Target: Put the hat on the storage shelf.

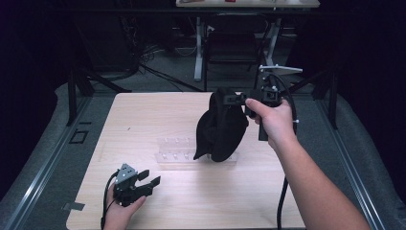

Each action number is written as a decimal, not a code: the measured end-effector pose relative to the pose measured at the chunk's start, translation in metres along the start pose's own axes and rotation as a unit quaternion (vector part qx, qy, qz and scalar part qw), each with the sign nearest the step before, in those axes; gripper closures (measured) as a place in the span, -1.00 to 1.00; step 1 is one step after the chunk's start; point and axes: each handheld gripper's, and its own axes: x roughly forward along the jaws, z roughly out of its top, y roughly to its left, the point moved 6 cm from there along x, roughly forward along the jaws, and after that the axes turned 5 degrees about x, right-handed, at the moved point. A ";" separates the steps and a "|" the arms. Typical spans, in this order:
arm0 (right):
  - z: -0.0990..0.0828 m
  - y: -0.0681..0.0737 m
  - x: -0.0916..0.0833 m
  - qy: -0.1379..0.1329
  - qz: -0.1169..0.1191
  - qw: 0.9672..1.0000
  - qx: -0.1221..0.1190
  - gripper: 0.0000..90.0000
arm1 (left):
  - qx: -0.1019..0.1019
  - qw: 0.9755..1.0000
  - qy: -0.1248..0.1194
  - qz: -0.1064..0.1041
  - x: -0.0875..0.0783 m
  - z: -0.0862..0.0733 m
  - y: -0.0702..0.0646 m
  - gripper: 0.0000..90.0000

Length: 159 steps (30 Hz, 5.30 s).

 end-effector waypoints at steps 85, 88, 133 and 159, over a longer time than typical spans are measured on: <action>-0.012 0.018 0.026 0.011 0.041 0.999 -0.004 0.96 | 0.175 0.984 -0.011 -0.019 0.055 0.083 -0.087 0.81; -0.013 0.018 0.026 0.011 0.040 0.999 -0.005 0.95 | 0.176 0.984 -0.011 -0.018 0.055 0.082 -0.086 0.82; -0.011 0.001 -0.005 -0.017 0.046 0.999 -0.001 0.91 | 0.130 0.992 0.003 -0.006 0.064 0.042 -0.056 0.88; -0.032 -0.017 -0.018 -0.031 -0.053 0.995 -0.073 0.86 | 0.052 0.998 -0.004 -0.028 0.036 0.032 -0.033 0.17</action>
